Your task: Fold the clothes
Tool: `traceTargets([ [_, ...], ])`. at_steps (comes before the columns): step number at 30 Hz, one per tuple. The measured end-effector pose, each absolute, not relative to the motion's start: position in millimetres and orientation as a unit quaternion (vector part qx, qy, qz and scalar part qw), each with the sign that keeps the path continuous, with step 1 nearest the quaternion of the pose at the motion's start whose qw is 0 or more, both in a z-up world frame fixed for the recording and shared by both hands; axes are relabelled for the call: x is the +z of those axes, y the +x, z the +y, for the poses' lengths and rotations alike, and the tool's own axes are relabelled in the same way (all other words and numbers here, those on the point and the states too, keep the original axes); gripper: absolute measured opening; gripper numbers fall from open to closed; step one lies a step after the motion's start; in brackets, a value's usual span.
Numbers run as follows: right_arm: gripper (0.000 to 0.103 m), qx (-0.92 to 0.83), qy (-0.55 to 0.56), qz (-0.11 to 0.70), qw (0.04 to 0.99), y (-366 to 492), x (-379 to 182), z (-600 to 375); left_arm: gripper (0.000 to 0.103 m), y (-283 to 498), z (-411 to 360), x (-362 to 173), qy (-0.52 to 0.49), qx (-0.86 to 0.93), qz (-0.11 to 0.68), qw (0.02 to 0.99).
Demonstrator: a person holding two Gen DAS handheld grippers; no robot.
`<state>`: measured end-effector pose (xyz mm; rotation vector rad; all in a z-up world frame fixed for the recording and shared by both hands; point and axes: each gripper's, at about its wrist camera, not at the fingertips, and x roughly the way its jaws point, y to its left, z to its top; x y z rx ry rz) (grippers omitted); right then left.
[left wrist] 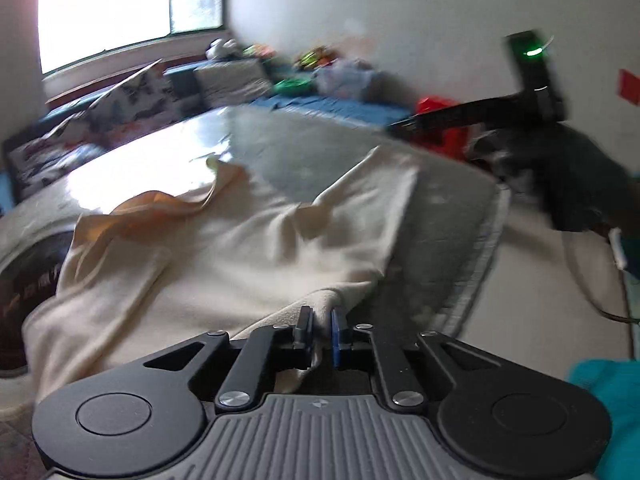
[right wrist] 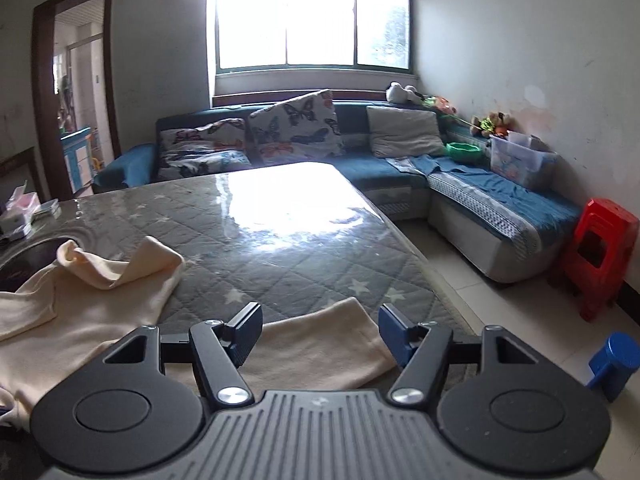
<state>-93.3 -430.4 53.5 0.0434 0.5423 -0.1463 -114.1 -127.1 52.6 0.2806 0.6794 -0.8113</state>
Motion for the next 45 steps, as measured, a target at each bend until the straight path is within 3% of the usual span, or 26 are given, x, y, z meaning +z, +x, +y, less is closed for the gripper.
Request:
traceTargets([
  [8, 0.066, 0.006, 0.001, 0.29, 0.957, -80, 51, -393, 0.015, -116, -116, 49, 0.139, -0.405, 0.357, 0.83],
  [10, 0.065, 0.039, -0.016, 0.297, 0.954, -76, 48, -376, 0.017, -109, -111, 60, 0.128, -0.402, 0.335, 0.842],
  [18, 0.061, 0.119, -0.065, 0.305, 0.943, -47, 43, -324, 0.017, -51, -112, 44, 0.164, -0.248, 0.308, 0.904],
  [21, 0.059, 0.129, -0.058, 0.321, 0.936, -25, 41, -319, 0.03, -34, -117, 30, 0.188, -0.213, 0.307, 0.908],
  [26, 0.055, 0.163, -0.053, 0.363, 0.916, 11, 31, -310, 0.031, -17, -123, 14, 0.201, -0.201, 0.304, 0.909],
  [28, 0.054, 0.174, -0.066, 0.375, 0.908, 23, 25, -304, 0.031, -14, -121, 14, 0.197, -0.206, 0.303, 0.909],
  [32, 0.053, 0.17, -0.078, 0.391, 0.901, 51, 13, -296, 0.008, -7, -116, 14, 0.184, -0.204, 0.302, 0.913],
  [34, 0.053, 0.157, -0.082, 0.391, 0.903, 68, 12, -296, 0.005, -4, -109, 18, 0.169, -0.188, 0.297, 0.921],
  [45, 0.056, 0.097, -0.038, 0.334, 0.937, 111, 36, -311, 0.003, 3, 15, 61, 0.029, 0.03, 0.267, 0.963],
])
